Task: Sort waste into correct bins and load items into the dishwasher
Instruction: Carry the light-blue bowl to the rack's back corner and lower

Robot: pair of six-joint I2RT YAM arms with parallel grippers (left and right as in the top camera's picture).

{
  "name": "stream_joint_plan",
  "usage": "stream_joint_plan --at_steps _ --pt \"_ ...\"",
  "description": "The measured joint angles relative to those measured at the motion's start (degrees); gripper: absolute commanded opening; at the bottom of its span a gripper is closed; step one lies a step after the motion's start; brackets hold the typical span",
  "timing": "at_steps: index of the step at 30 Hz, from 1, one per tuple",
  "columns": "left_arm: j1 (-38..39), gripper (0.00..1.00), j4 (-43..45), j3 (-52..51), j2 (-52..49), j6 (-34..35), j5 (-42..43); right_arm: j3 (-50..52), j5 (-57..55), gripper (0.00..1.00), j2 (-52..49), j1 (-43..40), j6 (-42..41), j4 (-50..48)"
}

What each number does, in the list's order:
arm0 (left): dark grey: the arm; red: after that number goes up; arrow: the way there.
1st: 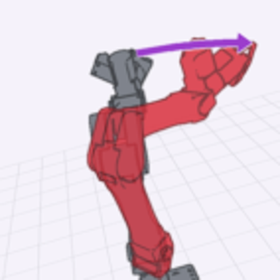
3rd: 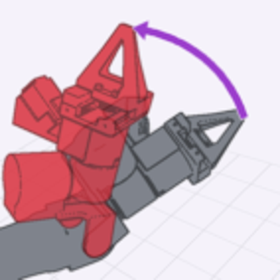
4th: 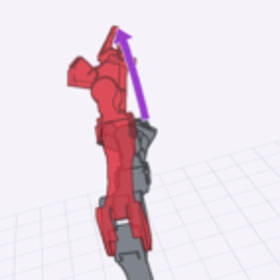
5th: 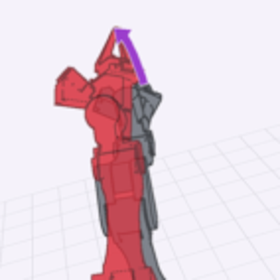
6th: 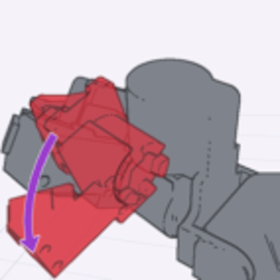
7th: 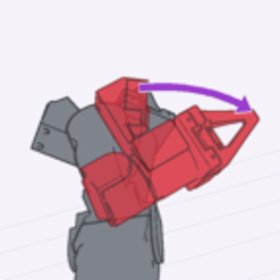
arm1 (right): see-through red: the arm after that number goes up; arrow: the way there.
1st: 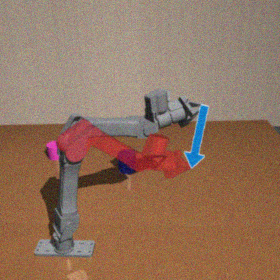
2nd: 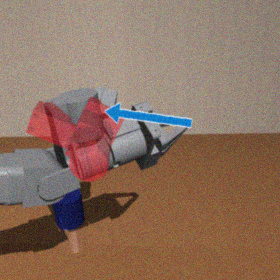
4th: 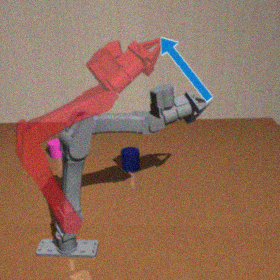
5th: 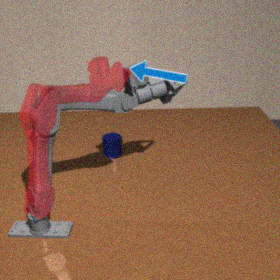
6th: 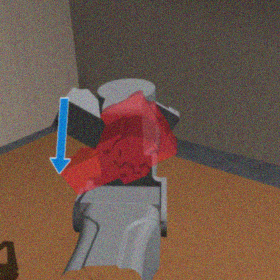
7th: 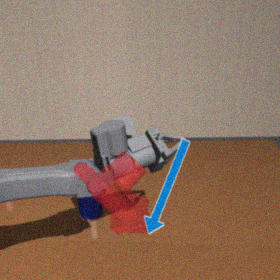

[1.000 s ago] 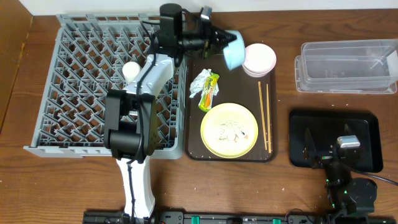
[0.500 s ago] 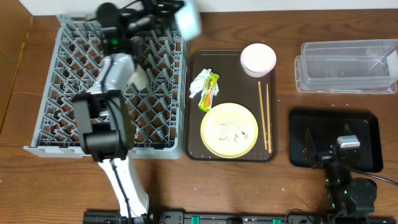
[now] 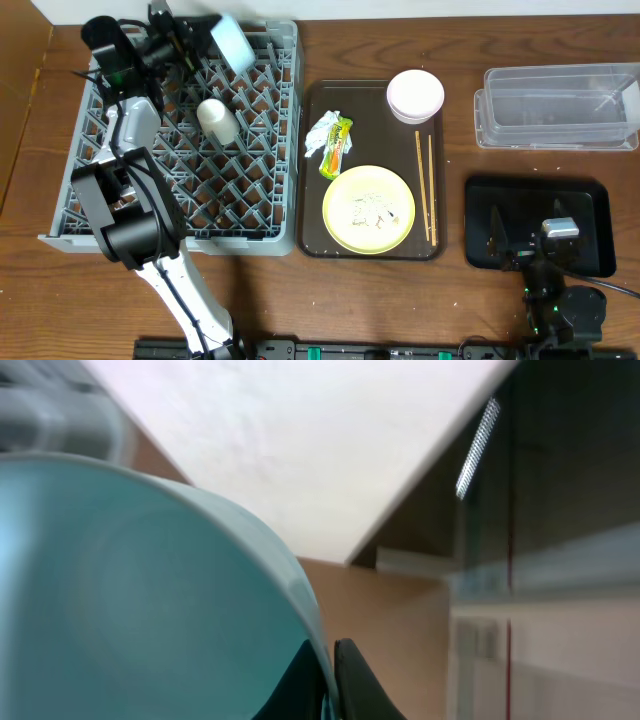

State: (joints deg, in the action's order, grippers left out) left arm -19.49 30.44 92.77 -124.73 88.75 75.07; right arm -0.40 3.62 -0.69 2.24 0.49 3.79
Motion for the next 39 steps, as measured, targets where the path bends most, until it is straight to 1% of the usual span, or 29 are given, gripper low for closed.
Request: stream_joint_plan --at_steps 2,3,8,14,21,26,31,36,38,39 --pt "-0.2 0.07 -5.2 -0.2 0.0 -5.2 -0.9 0.0 0.0 0.99 0.0 0.0 0.0 0.0" --pt "-0.3 0.07 -6.0 -0.2 0.0 -7.3 -1.2 0.0 0.0 0.99 0.0 0.0 0.0 0.0" --pt "-2.4 0.07 -6.2 -0.2 0.0 -16.3 -3.0 0.0 0.0 0.99 0.0 0.0 0.0 0.0" --pt "-3.5 0.07 -6.2 -0.2 0.0 -21.7 -5.0 0.0 0.0 0.99 0.0 0.0 0.0 0.0" --pt "0.1 0.07 -6.0 -0.2 -0.1 -29.9 -6.1 0.0 0.0 0.99 0.0 0.0 0.0 0.0" --pt "1.4 0.07 -5.9 -0.2 -0.8 -33.1 -9.1 0.0 0.0 0.99 0.0 0.0 0.0 0.0" --pt "1.1 0.08 -5.7 -0.2 -3.5 -33.8 -10.8 0.0 0.0 0.99 0.0 0.0 0.0 0.0" --pt "0.6 0.08 -5.8 0.2 -4.3 -34.4 -10.3 0.0 0.0 0.99 0.0 0.0 0.0 0.0" --pt "0.1 0.17 -5.8 0.2 -4.3 -34.2 -10.2 0.0 0.0 0.99 0.0 0.0 0.0 0.0" --pt "-0.3 0.28 -5.8 0.2 -4.3 -34.1 -9.8 0.0 0.0 0.99 0.0 0.0 0.0 0.0"
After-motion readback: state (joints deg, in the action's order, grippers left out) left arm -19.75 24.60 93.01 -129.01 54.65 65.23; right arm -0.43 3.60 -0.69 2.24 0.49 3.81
